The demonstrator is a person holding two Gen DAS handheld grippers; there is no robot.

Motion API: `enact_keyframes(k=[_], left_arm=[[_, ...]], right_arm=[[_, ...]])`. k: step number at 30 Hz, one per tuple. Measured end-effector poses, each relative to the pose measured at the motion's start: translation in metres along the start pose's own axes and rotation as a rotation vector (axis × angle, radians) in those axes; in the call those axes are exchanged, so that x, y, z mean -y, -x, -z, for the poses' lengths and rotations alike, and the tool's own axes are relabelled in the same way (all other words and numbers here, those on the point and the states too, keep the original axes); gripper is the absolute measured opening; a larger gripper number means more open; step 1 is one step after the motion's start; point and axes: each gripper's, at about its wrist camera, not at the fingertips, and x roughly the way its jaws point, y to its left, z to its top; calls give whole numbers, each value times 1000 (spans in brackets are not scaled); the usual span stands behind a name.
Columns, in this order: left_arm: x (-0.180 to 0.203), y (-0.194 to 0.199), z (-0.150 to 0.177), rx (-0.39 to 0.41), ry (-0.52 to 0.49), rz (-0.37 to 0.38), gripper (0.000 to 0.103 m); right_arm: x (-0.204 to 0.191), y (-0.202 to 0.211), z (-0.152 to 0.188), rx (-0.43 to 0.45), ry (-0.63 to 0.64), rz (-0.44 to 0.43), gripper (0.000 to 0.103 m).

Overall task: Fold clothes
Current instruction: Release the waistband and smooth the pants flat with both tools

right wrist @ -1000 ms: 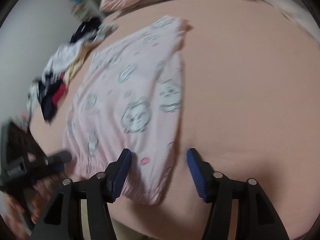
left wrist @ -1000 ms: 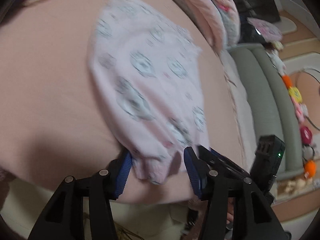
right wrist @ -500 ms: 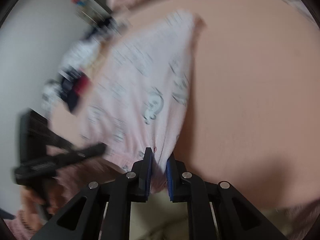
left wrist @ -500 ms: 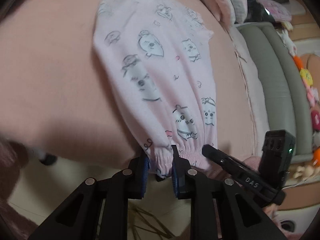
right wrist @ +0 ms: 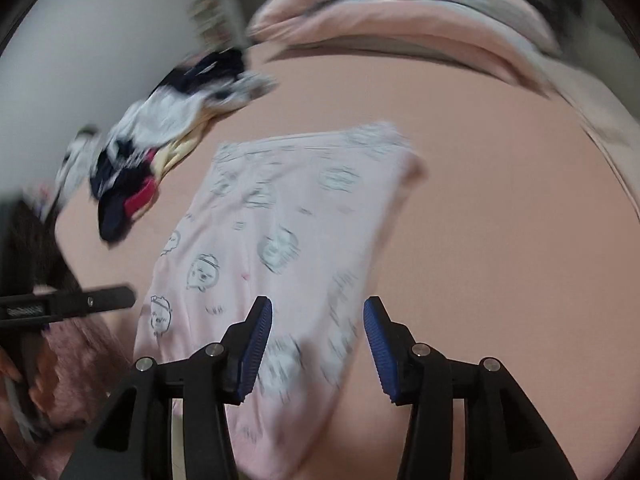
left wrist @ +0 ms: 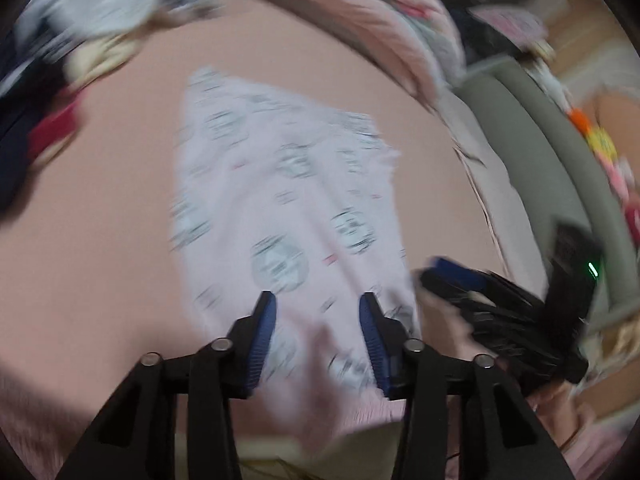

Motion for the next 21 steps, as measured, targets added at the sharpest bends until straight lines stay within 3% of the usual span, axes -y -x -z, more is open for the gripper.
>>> enact_keyframes(k=[2, 3, 5, 8, 10, 12, 14, 16, 18, 21], left_arm=[[11, -20, 2, -37, -119, -66, 34], [10, -29, 9, -95, -160, -116, 34], [4, -39, 22, -185, -216, -187, 33], [-2, -19, 31, -223, -303, -258, 30], [4, -6, 29, -202, -351, -314, 30], [14, -10, 27, -188, -374, -241, 30], [25, -15, 26, -181, -400, -175, 30], [29, -36, 36, -266, -465, -205, 30], [27, -34, 46, -307, -510, -233, 30], [14, -13, 53, -364, -536, -275, 31]], right_arm=[[0, -28, 1, -75, 39, 20, 45], [2, -41, 5, -116, 59, 58, 43], [18, -43, 18, -101, 63, 70, 41], [46, -25, 33, -112, -4, 81, 41], [55, -15, 39, -121, -18, 147, 41], [49, -6, 36, -87, -4, 177, 41], [31, 0, 31, -39, -4, 62, 41], [5, -5, 30, -38, 44, -13, 41], [-15, -24, 41, -119, 126, 16, 41], [-9, -24, 65, -143, 163, 55, 40]])
